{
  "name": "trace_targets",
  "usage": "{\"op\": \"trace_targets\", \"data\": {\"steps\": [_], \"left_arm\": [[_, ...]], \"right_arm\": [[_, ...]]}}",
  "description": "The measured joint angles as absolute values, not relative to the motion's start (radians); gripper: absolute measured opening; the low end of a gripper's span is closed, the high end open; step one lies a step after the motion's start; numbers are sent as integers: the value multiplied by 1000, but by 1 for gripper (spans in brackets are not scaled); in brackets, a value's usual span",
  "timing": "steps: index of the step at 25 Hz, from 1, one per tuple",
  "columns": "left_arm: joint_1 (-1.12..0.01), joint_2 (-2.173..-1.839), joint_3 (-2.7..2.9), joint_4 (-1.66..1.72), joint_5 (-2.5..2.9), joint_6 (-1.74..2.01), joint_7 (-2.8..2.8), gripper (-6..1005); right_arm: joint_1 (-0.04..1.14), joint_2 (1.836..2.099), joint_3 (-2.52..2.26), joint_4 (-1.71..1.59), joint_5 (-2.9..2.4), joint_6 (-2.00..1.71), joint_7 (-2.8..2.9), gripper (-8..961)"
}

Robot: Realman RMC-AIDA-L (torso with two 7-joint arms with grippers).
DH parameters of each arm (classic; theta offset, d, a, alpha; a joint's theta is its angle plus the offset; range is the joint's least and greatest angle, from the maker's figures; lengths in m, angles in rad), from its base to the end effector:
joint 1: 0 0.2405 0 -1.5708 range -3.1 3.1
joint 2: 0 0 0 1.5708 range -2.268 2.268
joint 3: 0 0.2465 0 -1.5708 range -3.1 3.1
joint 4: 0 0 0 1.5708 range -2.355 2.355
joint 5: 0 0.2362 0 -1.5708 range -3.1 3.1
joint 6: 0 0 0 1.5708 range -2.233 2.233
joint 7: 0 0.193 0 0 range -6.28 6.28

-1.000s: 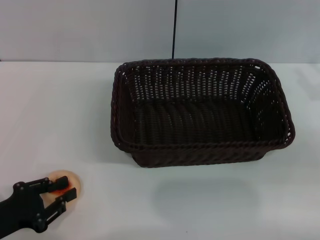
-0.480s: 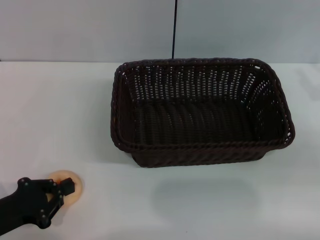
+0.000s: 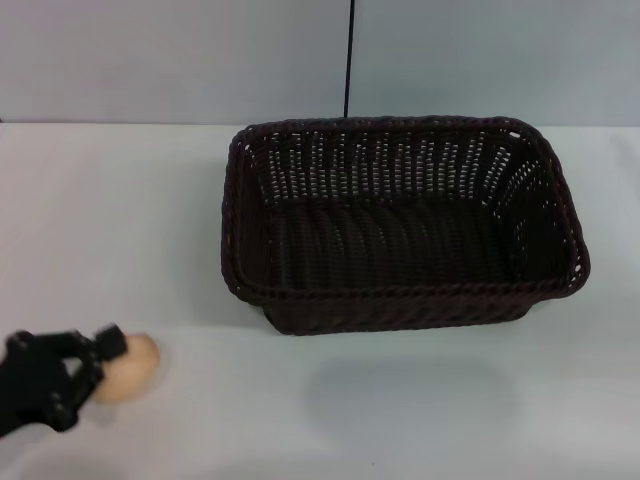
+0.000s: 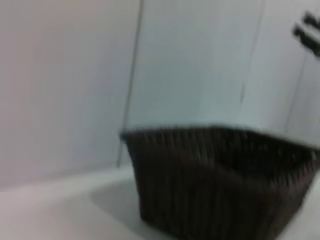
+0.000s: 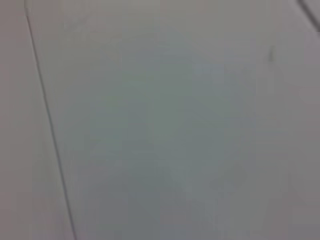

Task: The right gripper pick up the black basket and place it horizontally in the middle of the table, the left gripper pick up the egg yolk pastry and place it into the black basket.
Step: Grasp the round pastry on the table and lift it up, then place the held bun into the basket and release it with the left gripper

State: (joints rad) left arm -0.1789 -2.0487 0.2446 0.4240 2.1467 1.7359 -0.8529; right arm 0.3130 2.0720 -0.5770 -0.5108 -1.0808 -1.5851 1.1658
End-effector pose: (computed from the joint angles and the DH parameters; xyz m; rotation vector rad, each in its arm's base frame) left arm -0.3663 0.2211 -0.0215 -2.3993 -0.6546 -0.7915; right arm 0.2937 0.3559 0.1062 -1.6850 0.5467 1.3883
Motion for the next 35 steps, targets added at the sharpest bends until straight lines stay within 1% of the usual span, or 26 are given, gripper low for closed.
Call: {"op": "trace_targets", "data": {"steps": [2, 7, 8, 9, 10, 12, 13, 16, 22, 23, 25, 31, 35], "left_arm": [[-183, -2040, 143, 420, 2142, 1817, -853, 26], [-193, -2038, 80, 417, 2128, 1875, -855, 25], [-235, -2052, 35, 403, 2059, 1952, -872, 25], [-235, -2052, 35, 403, 2059, 1952, -872, 25], [-284, -2058, 38, 347, 2013, 1967, -869, 25], [-296, -2058, 38, 331, 2009, 1967, -863, 25], [-354, -2060, 41, 260, 2004, 1962, -828, 24], [-431, -2063, 44, 182, 2012, 1936, -786, 24], [-529, -2068, 124, 103, 2026, 1833, -755, 25], [-560, -2068, 183, 82, 2027, 1773, -757, 26], [-572, -2068, 204, 67, 2027, 1740, -758, 26], [-590, -2072, 222, 11, 2027, 1658, -736, 94], [-578, -2069, 209, 14, 2020, 1681, -733, 253]], "right_arm": [[309, 2071, -544, -497, -1080, -1601, 1166, 602], [288, 2070, -485, -475, -1080, -1629, 1166, 602], [283, 2070, -476, -474, -1080, -1631, 1166, 602], [283, 2070, -476, -474, -1080, -1631, 1166, 602], [279, 2070, -466, -473, -1080, -1632, 1165, 602], [268, 2071, -447, -467, -1080, -1636, 1165, 602], [256, 2071, -433, -463, -1080, -1645, 1165, 602], [243, 2071, -424, -458, -1080, -1657, 1164, 602], [212, 2069, -389, -431, -1080, -1684, 1163, 602], [202, 2067, -389, -428, -1080, -1688, 1163, 602], [193, 2067, -388, -428, -1080, -1692, 1163, 602], [180, 2068, -388, -426, -1080, -1698, 1163, 602], [182, 2070, -388, -426, -1080, -1700, 1163, 602]]}}
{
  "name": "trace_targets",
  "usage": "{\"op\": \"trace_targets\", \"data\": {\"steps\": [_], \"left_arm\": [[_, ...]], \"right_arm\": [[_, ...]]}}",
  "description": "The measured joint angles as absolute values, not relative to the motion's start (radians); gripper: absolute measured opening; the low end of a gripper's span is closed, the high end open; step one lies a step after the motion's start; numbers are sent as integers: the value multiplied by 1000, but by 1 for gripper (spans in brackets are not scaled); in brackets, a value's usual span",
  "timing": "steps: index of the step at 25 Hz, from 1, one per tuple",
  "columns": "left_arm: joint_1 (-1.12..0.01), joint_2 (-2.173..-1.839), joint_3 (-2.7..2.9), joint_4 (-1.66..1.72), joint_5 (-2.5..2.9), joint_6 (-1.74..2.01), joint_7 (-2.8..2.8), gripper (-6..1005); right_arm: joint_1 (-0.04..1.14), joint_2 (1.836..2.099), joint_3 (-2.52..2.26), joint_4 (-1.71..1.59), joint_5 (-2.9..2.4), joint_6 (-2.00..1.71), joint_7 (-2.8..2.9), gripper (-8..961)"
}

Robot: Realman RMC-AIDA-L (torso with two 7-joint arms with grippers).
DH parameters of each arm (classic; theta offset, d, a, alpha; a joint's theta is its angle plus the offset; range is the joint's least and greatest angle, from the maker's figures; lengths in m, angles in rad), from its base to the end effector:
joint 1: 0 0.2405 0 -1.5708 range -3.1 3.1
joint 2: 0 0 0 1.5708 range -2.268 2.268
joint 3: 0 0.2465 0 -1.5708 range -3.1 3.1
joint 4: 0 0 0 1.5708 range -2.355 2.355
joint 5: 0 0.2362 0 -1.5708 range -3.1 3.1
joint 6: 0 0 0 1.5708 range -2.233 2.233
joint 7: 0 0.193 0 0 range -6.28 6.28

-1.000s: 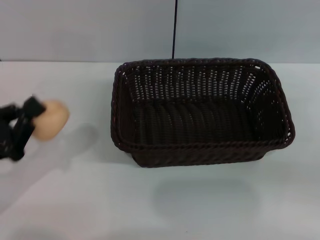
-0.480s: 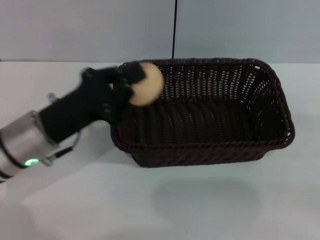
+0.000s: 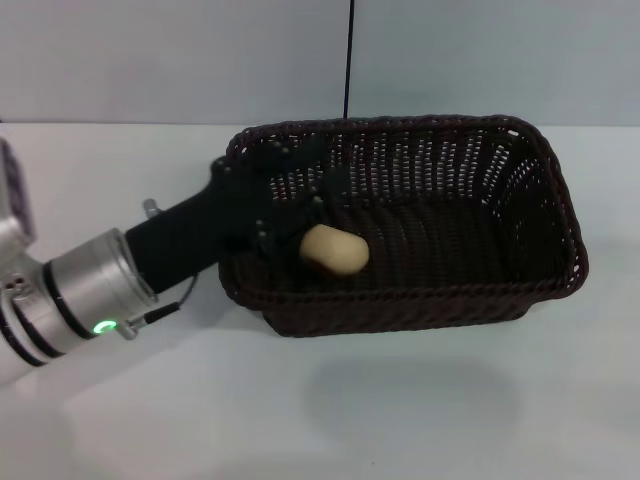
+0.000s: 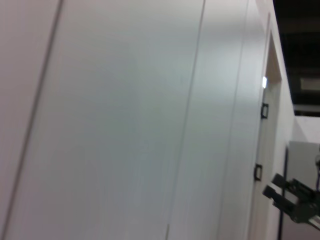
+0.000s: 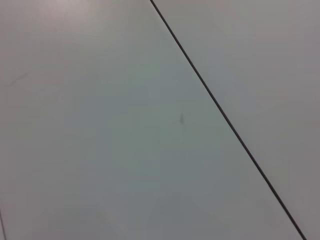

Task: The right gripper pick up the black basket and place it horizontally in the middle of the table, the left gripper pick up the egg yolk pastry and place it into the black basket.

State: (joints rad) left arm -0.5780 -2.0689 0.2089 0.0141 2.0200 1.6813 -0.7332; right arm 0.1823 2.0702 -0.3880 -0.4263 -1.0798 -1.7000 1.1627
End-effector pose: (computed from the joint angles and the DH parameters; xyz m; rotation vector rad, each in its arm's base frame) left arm -0.2113 0.3198 -0.0810 -2.3962 -0.4144 -1.3350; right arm 0.3506 0.2887 0.1299 -1.4442 0.6009 1.3818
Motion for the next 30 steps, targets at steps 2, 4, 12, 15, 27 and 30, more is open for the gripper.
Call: {"op": "trace_targets", "data": {"steps": [2, 4, 12, 15, 27, 30], "left_arm": [[-563, -2067, 181, 20, 2017, 1706, -733, 341], [-527, -2064, 99, 30, 2016, 1755, -724, 438], [-340, -2061, -359, 39, 2015, 1870, -645, 710], [-288, -2060, -481, 40, 2015, 1877, -642, 747], [-214, -2054, -600, 50, 2016, 1907, -656, 722], [-210, -2054, -601, 50, 2016, 1909, -656, 685]], "right_arm": [[184, 2071, -388, -426, -1080, -1700, 1163, 602], [187, 2071, -387, -426, -1080, -1703, 1163, 602], [200, 2072, -301, -394, -1080, -1736, 1163, 602], [200, 2072, -271, -390, -1080, -1739, 1163, 602], [207, 2071, -260, -388, -1080, -1731, 1163, 602], [208, 2071, -259, -388, -1080, -1730, 1163, 602]]}}
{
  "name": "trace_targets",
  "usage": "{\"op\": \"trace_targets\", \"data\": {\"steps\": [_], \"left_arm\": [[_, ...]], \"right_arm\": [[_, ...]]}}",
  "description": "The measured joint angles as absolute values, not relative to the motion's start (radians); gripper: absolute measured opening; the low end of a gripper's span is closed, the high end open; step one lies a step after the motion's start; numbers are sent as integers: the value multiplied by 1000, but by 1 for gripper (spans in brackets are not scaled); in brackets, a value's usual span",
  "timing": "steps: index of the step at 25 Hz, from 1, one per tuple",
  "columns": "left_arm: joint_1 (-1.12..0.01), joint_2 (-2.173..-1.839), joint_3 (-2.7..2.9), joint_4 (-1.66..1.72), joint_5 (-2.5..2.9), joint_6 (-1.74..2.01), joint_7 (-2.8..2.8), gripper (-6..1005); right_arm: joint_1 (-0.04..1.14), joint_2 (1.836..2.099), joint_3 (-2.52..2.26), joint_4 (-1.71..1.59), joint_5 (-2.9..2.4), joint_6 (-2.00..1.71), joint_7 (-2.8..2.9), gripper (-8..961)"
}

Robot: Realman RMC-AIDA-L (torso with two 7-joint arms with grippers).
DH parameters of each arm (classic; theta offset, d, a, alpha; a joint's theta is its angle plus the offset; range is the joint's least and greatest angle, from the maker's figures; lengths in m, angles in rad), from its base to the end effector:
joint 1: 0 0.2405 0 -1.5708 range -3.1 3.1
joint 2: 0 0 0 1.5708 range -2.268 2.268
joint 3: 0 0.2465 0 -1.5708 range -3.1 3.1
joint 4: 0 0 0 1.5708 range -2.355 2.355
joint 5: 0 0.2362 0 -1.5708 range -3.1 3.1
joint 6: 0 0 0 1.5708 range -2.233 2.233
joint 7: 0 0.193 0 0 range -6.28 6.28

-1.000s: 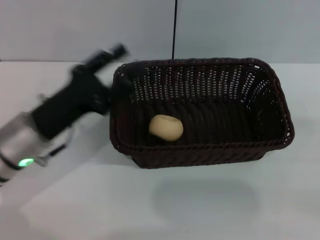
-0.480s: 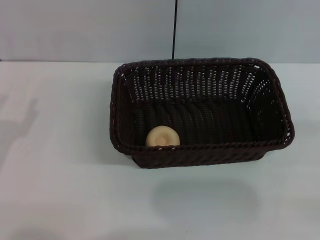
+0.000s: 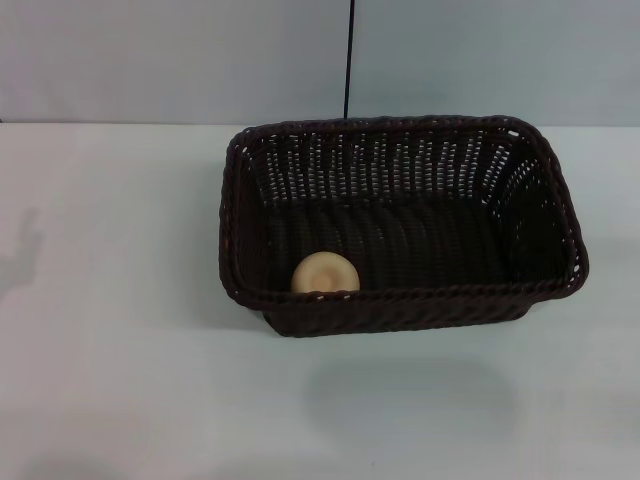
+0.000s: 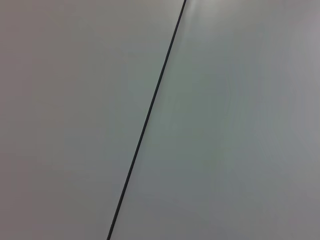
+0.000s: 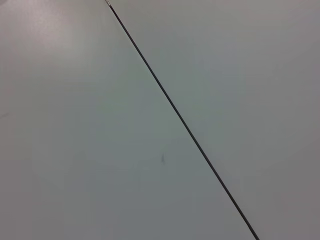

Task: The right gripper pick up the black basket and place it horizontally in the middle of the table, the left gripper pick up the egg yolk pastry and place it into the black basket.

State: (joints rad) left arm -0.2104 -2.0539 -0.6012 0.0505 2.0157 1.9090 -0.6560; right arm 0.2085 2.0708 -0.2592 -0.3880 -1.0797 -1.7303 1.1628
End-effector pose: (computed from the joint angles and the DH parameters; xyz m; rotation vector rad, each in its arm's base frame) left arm -0.3455 0.2526 0.0758 -1.3498 -0.4216 -1.2423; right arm 0.3564 0.2836 0.1461 -1.3218 0.5656 1.4206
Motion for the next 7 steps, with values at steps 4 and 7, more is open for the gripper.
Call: {"op": "trace_targets", "data": {"steps": [4, 7], "left_arm": [[-208, -2051, -602, 51, 2016, 1910, -660, 525], [-209, -2049, -609, 52, 2016, 1910, -671, 427]], "right_arm": [[209, 2071, -257, -388, -1080, -1730, 1163, 602], [209, 2071, -249, -388, -1080, -1732, 1163, 602]]}}
